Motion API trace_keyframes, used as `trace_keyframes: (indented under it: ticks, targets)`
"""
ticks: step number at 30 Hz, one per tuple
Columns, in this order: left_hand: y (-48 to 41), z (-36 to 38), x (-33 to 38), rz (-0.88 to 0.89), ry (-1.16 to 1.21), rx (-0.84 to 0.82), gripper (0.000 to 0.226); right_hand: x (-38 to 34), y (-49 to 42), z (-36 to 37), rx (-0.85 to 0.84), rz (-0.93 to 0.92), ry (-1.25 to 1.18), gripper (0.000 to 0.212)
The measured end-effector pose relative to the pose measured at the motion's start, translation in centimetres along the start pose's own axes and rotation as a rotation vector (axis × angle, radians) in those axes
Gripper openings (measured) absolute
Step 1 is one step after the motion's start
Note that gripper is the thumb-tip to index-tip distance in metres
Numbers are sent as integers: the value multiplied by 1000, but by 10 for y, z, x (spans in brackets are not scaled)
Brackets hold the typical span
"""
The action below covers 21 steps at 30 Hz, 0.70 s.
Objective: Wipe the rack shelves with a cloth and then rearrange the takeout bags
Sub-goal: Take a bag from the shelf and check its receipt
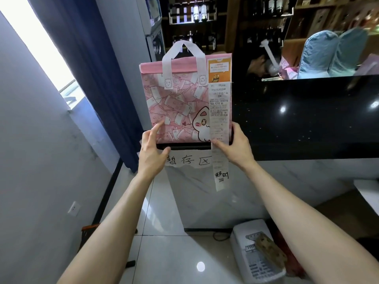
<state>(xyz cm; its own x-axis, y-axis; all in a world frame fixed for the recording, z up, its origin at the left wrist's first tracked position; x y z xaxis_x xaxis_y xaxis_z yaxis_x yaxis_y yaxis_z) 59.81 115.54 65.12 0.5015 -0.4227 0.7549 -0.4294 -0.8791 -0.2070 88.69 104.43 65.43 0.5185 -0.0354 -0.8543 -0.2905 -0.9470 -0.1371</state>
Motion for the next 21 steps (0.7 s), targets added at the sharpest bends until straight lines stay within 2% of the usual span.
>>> trace_keyframes:
  ticks: [2,4,8,10,12,15,17,19,21]
  targets:
    - [1,-4,-1,22,-3,0,96,-1,8,-7,24,-4,-30,84]
    - [3,-9,-2,44,-32,2,92,-7,23,-24,160,-40,15,82]
    - [14,-21,-9,41,-77,42,85,-33,71,-50,449,-225,62,62]
    - [26,-28,-13,24,-102,69,83,-52,82,-40,421,-323,66,50]
    - [44,-37,-22,-18,-125,91,79,-68,79,-9,258,-384,66,42]
    - [80,-54,-46,-145,-192,84,65,-86,65,63,-74,-451,120,37]
    - [114,-63,-70,-272,-209,13,56,-90,56,118,-328,-465,172,40]
    - [163,-68,-94,-436,-148,-99,49,-88,56,175,-580,-466,254,46]
    - [227,-74,-114,-621,-85,-139,46,-85,68,234,-820,-485,361,54]
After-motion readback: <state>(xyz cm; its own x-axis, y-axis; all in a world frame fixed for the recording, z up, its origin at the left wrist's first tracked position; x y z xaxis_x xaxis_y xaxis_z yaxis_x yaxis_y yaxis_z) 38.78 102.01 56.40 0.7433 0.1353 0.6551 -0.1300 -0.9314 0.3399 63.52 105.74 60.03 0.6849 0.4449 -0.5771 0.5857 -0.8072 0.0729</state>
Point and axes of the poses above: each hand's wrist, its own y-axis away from the middle knuckle, its own z-axis out of the palm, x = y × z, the point moved 9 cm from there along -y, towards the middle knuckle, and after that the axes turned 12 degrees about -x, right-handed, at the moved point
